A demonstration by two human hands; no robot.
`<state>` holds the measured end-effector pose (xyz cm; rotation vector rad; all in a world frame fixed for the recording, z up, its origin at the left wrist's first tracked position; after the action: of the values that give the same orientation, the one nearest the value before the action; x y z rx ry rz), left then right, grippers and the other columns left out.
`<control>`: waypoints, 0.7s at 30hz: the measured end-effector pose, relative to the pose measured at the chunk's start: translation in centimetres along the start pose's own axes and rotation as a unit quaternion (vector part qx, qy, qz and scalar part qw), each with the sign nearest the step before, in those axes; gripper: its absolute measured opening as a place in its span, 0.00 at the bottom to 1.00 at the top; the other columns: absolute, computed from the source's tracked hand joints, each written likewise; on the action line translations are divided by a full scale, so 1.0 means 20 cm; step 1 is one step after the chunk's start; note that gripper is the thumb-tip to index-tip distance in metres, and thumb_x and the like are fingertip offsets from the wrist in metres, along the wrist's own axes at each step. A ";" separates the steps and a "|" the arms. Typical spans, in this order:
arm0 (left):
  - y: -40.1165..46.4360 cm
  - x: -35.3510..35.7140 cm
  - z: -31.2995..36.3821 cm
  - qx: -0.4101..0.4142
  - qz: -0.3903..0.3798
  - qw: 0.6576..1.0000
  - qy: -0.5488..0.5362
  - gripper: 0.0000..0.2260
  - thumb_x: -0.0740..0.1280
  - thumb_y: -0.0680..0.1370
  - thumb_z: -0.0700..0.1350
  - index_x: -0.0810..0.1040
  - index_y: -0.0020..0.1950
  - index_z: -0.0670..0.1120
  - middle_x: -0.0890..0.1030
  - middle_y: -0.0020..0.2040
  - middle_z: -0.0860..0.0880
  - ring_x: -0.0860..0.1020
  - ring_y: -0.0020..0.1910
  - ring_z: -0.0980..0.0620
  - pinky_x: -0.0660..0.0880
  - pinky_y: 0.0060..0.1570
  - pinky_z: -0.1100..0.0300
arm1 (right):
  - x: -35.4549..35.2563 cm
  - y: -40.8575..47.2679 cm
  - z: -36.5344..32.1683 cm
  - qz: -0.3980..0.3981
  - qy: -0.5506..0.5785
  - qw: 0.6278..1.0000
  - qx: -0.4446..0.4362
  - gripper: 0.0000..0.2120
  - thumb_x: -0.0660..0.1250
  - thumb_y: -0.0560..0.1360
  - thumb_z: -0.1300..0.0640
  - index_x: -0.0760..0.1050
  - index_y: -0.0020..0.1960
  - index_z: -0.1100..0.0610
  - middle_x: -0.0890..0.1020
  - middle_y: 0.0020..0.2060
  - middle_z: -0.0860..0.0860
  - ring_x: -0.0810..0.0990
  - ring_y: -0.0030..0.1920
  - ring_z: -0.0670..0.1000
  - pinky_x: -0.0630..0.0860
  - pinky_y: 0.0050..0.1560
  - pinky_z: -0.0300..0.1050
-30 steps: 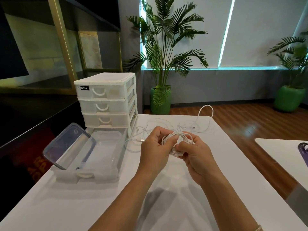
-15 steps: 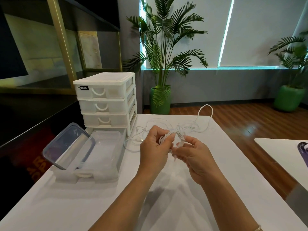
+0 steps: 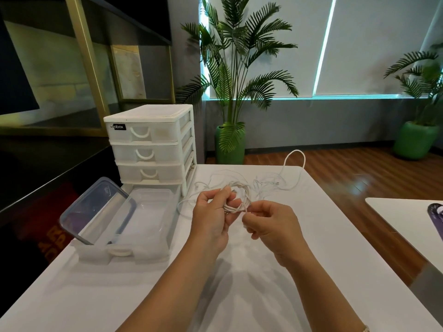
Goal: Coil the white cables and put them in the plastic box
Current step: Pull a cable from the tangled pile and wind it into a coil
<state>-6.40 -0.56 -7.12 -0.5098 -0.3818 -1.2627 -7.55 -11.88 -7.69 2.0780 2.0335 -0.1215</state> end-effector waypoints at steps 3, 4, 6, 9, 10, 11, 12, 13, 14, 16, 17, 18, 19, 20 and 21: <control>0.00 0.00 0.01 -0.025 -0.027 0.999 -0.008 0.01 0.66 0.77 0.39 0.74 0.47 0.43 0.80 0.35 0.47 0.80 0.27 0.57 0.79 0.29 0.64 | -0.01 0.00 0.00 0.039 -0.011 0.999 -0.022 0.07 0.69 0.68 0.62 0.81 0.34 0.51 0.81 0.26 0.49 0.79 0.27 0.44 0.77 0.33 0.38; 0.00 0.00 0.01 -0.032 -0.040 0.999 -0.009 0.02 0.66 0.77 0.39 0.75 0.48 0.42 0.80 0.35 0.47 0.80 0.28 0.57 0.80 0.30 0.64 | -0.02 0.00 0.00 0.045 -0.003 0.999 -0.023 0.07 0.70 0.69 0.61 0.81 0.34 0.51 0.82 0.27 0.49 0.80 0.28 0.45 0.79 0.36 0.40; 0.00 0.00 0.02 -0.039 -0.066 0.997 -0.001 0.05 0.66 0.76 0.39 0.76 0.51 0.41 0.80 0.35 0.47 0.80 0.28 0.57 0.80 0.31 0.65 | -0.02 0.01 0.00 0.049 0.023 0.998 -0.019 0.07 0.71 0.69 0.61 0.82 0.35 0.51 0.84 0.29 0.51 0.83 0.32 0.48 0.82 0.42 0.46; 0.01 0.00 0.02 -0.025 -0.088 0.994 0.063 0.05 0.67 0.76 0.42 0.77 0.51 0.43 0.82 0.38 0.48 0.81 0.32 0.57 0.81 0.38 0.64 | -0.03 0.01 0.00 0.056 0.066 0.996 -0.016 0.09 0.71 0.70 0.62 0.83 0.36 0.49 0.85 0.34 0.52 0.84 0.39 0.54 0.81 0.48 0.50; 0.02 0.00 0.02 -0.016 -0.097 0.990 0.097 0.03 0.67 0.76 0.42 0.77 0.49 0.45 0.82 0.40 0.48 0.81 0.36 0.56 0.81 0.42 0.63 | -0.03 0.01 -0.01 0.059 0.075 0.995 -0.018 0.10 0.71 0.70 0.62 0.83 0.36 0.48 0.85 0.35 0.51 0.84 0.41 0.54 0.81 0.49 0.50; 0.01 -0.01 0.01 -0.006 -0.108 0.985 0.131 0.02 0.67 0.76 0.42 0.77 0.47 0.45 0.82 0.42 0.48 0.81 0.39 0.54 0.80 0.45 0.62 | -0.03 0.01 -0.01 0.061 0.084 0.994 -0.019 0.09 0.71 0.70 0.62 0.82 0.36 0.48 0.85 0.37 0.51 0.84 0.41 0.54 0.81 0.49 0.49; 0.01 -0.01 0.01 0.002 -0.121 0.980 0.159 0.01 0.68 0.75 0.40 0.77 0.46 0.46 0.82 0.43 0.48 0.81 0.42 0.52 0.80 0.47 0.62 | -0.04 0.01 -0.02 0.064 0.093 0.993 -0.018 0.09 0.71 0.70 0.62 0.82 0.37 0.48 0.85 0.38 0.51 0.84 0.42 0.54 0.81 0.49 0.48; 0.00 -0.01 0.01 0.009 -0.134 0.974 0.182 0.03 0.69 0.74 0.39 0.77 0.45 0.45 0.82 0.43 0.47 0.81 0.44 0.50 0.79 0.48 0.61 | -0.04 0.01 -0.02 0.066 0.100 0.993 -0.015 0.08 0.71 0.70 0.61 0.82 0.38 0.49 0.85 0.39 0.52 0.84 0.42 0.54 0.81 0.49 0.49; 0.00 -0.01 0.01 0.021 -0.143 0.968 0.207 0.05 0.71 0.72 0.38 0.77 0.43 0.45 0.82 0.43 0.47 0.80 0.44 0.50 0.79 0.50 0.60 | -0.04 0.01 -0.02 0.068 0.101 0.993 -0.011 0.07 0.71 0.71 0.62 0.82 0.39 0.51 0.85 0.40 0.53 0.84 0.43 0.54 0.81 0.50 0.49; 0.00 -0.01 0.01 0.057 -0.137 0.953 0.264 0.08 0.75 0.68 0.37 0.78 0.41 0.46 0.82 0.41 0.47 0.81 0.42 0.49 0.79 0.50 0.57 | -0.05 0.01 -0.01 0.072 0.105 0.992 -0.004 0.06 0.70 0.71 0.63 0.82 0.41 0.53 0.85 0.41 0.55 0.84 0.43 0.55 0.81 0.51 0.51; 0.00 -0.02 0.02 0.072 -0.128 0.948 0.281 0.08 0.76 0.67 0.38 0.79 0.40 0.46 0.83 0.40 0.48 0.81 0.42 0.49 0.79 0.49 0.57 | -0.04 0.01 -0.02 0.073 0.113 0.991 -0.003 0.07 0.70 0.71 0.64 0.82 0.40 0.54 0.85 0.41 0.55 0.84 0.43 0.55 0.81 0.50 0.50; 0.00 -0.02 0.02 0.082 -0.119 0.946 0.289 0.07 0.77 0.66 0.39 0.80 0.40 0.46 0.84 0.40 0.48 0.82 0.42 0.49 0.80 0.48 0.57 | -0.04 0.01 -0.02 0.073 0.122 0.990 -0.004 0.07 0.70 0.71 0.65 0.82 0.40 0.54 0.85 0.40 0.55 0.84 0.43 0.55 0.81 0.50 0.50; 0.01 -0.03 0.03 0.088 -0.115 0.945 0.294 0.07 0.77 0.66 0.40 0.82 0.40 0.45 0.84 0.40 0.49 0.82 0.42 0.49 0.80 0.48 0.57 | -0.04 0.01 -0.02 0.072 0.130 0.989 -0.004 0.08 0.70 0.70 0.66 0.82 0.39 0.53 0.85 0.40 0.55 0.84 0.43 0.55 0.81 0.49 0.49; 0.01 -0.03 0.03 0.090 -0.115 0.943 0.298 0.06 0.76 0.67 0.40 0.82 0.41 0.45 0.84 0.39 0.49 0.83 0.42 0.49 0.80 0.48 0.58 | -0.04 0.01 -0.02 0.073 0.136 0.988 -0.006 0.09 0.70 0.70 0.66 0.82 0.38 0.53 0.85 0.39 0.55 0.84 0.43 0.56 0.81 0.49 0.49; 0.02 -0.03 0.04 0.087 -0.120 0.944 0.296 0.05 0.76 0.67 0.40 0.83 0.41 0.45 0.84 0.38 0.50 0.83 0.42 0.50 0.80 0.48 0.59 | -0.04 0.01 -0.02 0.075 0.142 0.987 -0.007 0.10 0.70 0.70 0.66 0.82 0.37 0.52 0.85 0.39 0.54 0.84 0.43 0.56 0.81 0.48 0.48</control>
<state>-6.26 0.48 -6.93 0.0836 -0.0419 -1.5300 -7.32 -12.58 -7.11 2.3438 2.0077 0.2284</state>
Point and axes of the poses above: each hand's wrist, its own y-axis towards the middle knuckle, its own x-axis out of the palm, z = x × y, the point moved 1 cm from there along y, towards the middle knuckle
